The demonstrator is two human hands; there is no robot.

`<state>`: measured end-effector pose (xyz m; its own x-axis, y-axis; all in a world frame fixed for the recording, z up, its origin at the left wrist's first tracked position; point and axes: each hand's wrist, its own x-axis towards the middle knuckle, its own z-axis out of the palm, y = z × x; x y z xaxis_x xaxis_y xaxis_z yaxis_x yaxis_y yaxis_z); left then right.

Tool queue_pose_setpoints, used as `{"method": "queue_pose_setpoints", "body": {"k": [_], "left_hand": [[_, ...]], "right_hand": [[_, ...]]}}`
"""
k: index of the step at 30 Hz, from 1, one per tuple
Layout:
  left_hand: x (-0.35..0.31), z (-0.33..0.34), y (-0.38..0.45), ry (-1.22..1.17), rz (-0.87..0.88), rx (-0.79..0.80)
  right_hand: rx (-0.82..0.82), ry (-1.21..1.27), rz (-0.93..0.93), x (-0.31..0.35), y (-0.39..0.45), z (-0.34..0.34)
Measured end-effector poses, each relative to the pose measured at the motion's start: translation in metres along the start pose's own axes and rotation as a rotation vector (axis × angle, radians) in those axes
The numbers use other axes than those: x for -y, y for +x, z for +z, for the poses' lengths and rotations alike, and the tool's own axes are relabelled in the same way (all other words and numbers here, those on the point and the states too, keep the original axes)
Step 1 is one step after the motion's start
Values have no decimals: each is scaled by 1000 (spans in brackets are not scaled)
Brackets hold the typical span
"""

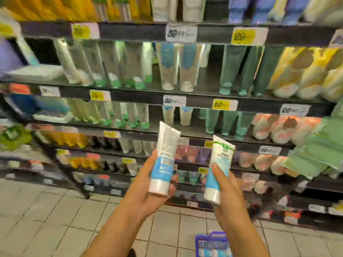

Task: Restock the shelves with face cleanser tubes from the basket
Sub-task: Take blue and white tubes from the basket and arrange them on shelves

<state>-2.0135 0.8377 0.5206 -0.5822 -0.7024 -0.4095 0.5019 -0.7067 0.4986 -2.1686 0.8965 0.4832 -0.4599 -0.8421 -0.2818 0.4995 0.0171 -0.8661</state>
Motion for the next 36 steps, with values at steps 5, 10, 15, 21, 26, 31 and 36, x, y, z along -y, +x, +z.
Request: {"method": "queue_pose_setpoints", "body": {"k": [5,10,15,21,26,31,36], "left_hand": [[-38,-17,-43,72,176,-41],[-79,-34,-71,149,353,-193],[-128,-64,-97,167,461,-167],[-211,-106,-116,318,620,-134],[-297,-136,-133,484,692,-68],[-384,-137,-149,612,736,-5],[-465,-116,-156,678,842,63]], "right_hand": [[185,6,-6,3,-9,58],[294,-16,0,-2,-18,115],[369,-46,-11,-8,-26,177],[389,-109,-105,-21,-32,263],[397,-145,-199,-22,-29,347],[484,-60,-243,-6,-22,421],[582,-90,-345,27,-8,485]]}}
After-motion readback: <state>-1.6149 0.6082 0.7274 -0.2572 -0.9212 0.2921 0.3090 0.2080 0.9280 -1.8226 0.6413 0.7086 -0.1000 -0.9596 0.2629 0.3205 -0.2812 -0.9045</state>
